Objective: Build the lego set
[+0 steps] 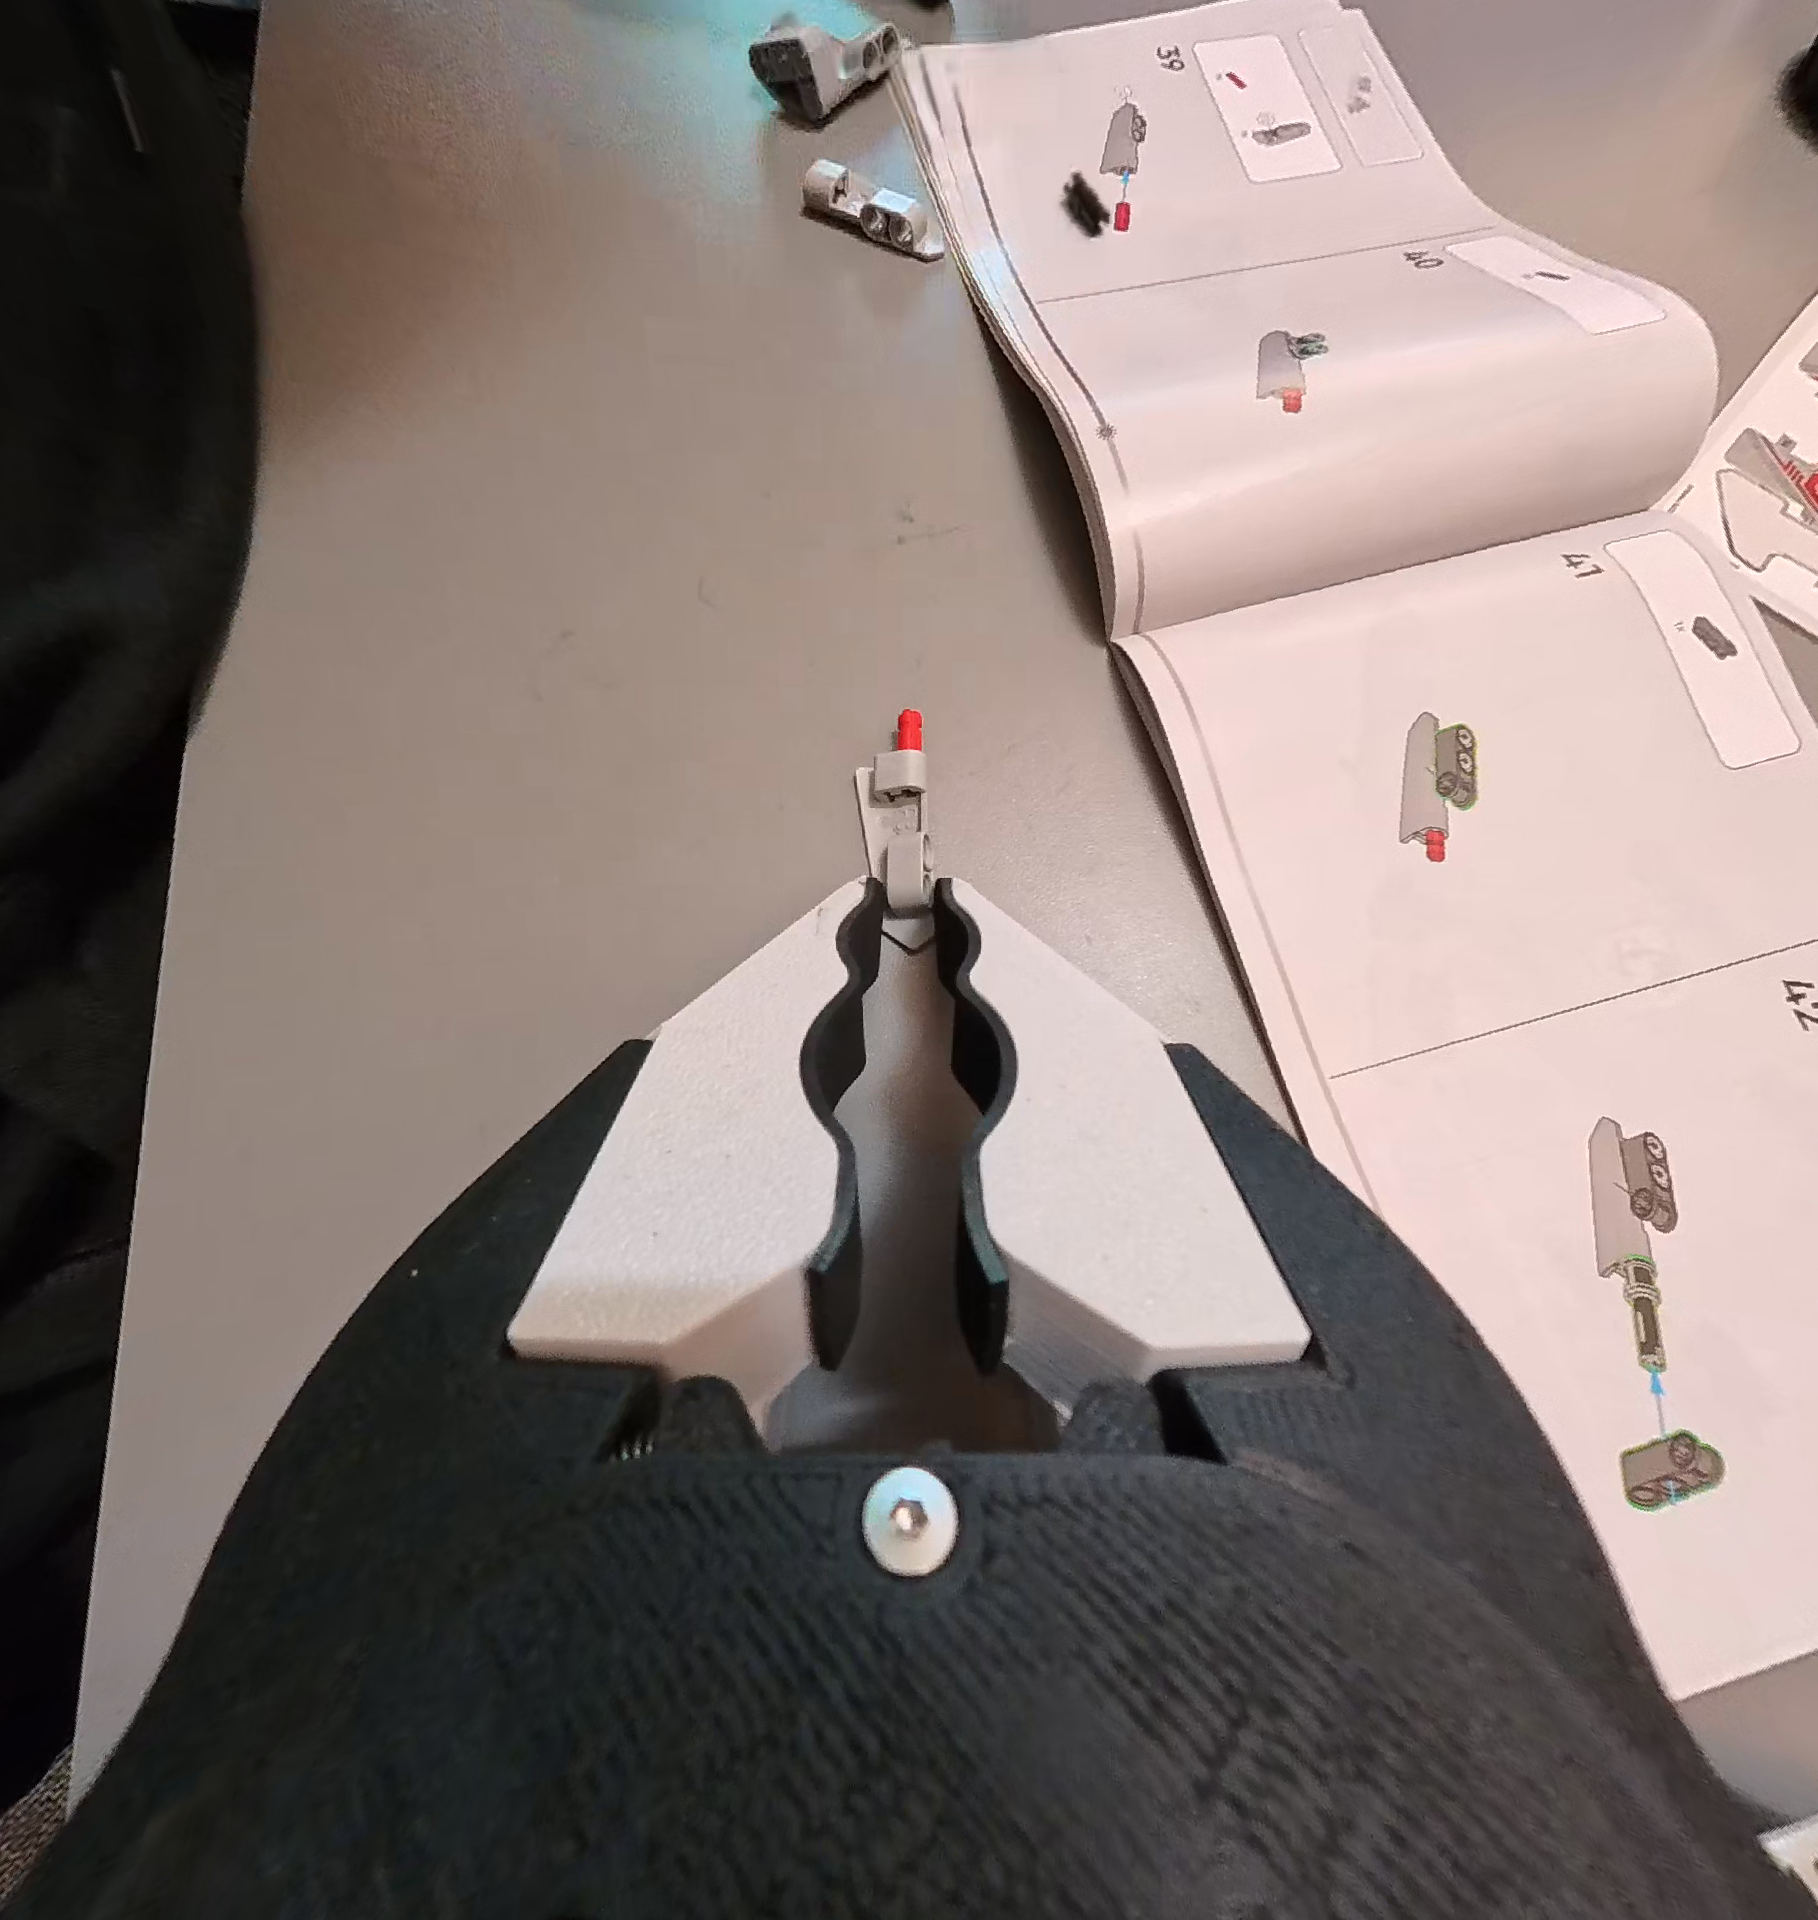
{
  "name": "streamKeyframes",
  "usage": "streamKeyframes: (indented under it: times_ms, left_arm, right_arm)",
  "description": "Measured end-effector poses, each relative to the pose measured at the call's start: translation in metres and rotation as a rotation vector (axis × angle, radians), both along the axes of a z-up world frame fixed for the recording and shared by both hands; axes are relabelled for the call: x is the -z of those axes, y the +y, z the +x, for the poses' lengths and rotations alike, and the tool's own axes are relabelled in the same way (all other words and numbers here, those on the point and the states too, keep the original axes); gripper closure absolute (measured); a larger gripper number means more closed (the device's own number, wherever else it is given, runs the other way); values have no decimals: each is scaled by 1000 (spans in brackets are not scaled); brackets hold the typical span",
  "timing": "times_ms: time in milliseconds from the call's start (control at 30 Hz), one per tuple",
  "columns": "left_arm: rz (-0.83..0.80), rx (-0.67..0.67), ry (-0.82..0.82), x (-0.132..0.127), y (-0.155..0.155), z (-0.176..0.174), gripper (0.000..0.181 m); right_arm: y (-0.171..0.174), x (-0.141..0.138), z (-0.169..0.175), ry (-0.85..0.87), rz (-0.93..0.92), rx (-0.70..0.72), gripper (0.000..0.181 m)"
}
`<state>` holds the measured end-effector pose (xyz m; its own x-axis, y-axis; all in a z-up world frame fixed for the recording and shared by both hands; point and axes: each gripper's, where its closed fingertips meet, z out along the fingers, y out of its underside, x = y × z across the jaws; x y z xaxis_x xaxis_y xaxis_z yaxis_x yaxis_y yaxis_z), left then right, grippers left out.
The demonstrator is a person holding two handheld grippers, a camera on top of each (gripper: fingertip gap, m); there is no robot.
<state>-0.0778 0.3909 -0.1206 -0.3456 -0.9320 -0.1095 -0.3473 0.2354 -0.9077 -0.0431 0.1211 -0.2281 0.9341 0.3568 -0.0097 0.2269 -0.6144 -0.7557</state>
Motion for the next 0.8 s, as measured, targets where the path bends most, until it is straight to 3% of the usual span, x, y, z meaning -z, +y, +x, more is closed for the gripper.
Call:
streamKeyframes:
  times_ms: [100, 200, 300, 433, 500, 667, 800]
  left_arm:
    - [80, -197, 24, -26, 90, -17, 177]
    - [83, -242, 248, -5, 147, -30, 181]
    - [55, -176, 463, 30, 159, -33, 177]
    - [222, -218, 646, 66, 191, -31, 177]
    - [343, -189, 710, 75, 206, -30, 177]
    - [637, 50, 856, 90, 225, -29, 161]
    - [709, 161, 868, 95, 233, -13, 161]
  right_arm:
    - [0, 0, 0, 11, -4, 0, 173]
    - [0, 0, 0, 30, -10, 1, 173]
    - [0, 0, 1, 40, -14, 5, 173]
    - [0, 0, 1, 30, -10, 5, 173]
    - [0, 0, 1, 31, -11, 5, 173]
    - [0, 0, 1, 51, -17, 6, 173]
    - [1, 0, 2, 68, -23, 13, 173]
